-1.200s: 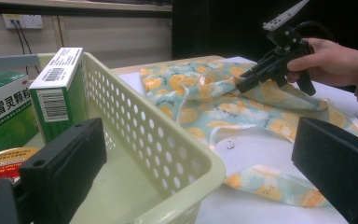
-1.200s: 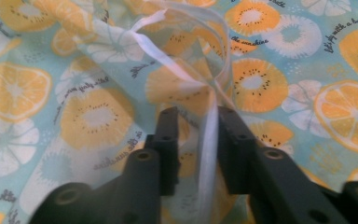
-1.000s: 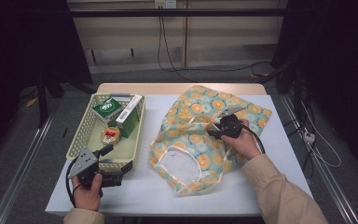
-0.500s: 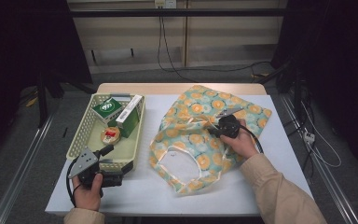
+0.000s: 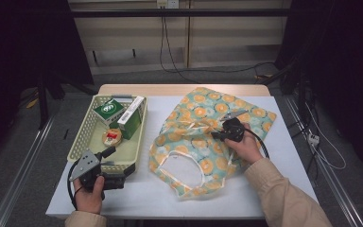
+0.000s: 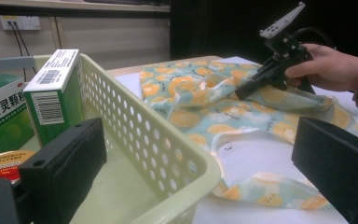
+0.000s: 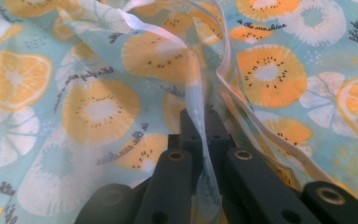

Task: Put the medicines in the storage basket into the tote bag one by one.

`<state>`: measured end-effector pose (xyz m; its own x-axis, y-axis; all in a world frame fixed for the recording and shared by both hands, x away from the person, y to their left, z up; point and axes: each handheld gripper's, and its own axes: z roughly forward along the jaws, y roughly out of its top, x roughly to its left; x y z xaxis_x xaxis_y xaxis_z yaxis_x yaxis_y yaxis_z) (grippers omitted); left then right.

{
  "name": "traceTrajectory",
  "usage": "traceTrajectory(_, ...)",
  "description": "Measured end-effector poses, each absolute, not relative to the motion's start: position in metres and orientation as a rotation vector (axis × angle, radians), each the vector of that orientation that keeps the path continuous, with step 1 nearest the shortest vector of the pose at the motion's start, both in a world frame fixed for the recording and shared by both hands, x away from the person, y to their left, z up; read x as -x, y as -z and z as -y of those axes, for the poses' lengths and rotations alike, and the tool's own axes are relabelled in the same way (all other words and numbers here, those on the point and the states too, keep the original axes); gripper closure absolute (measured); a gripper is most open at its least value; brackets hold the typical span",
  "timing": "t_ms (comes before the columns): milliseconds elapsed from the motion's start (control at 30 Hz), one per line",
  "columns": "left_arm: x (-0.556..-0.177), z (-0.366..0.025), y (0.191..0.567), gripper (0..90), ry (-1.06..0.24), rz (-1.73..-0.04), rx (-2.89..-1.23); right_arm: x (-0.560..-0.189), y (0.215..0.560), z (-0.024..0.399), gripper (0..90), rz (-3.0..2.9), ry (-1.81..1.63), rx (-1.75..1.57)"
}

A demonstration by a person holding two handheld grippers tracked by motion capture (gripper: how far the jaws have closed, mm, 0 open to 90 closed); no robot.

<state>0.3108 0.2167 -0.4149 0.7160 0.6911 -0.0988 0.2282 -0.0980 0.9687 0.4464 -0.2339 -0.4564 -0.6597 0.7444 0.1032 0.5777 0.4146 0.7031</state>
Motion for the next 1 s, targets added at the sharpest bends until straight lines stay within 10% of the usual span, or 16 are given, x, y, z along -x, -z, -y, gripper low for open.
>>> traceTrajectory(733,-0.310,-0.215,0.414,2.9,-0.456,-0.746,-1.658,-0.417,0.441,0.227,89.3,-2.444,-1.176,-1.083)
traceTrajectory(1000,-0.311,-0.214,0.415,2.9,-0.451,-0.745,-1.666,-0.425,0.451,0.229,70.6,-2.399,-1.104,-1.074)
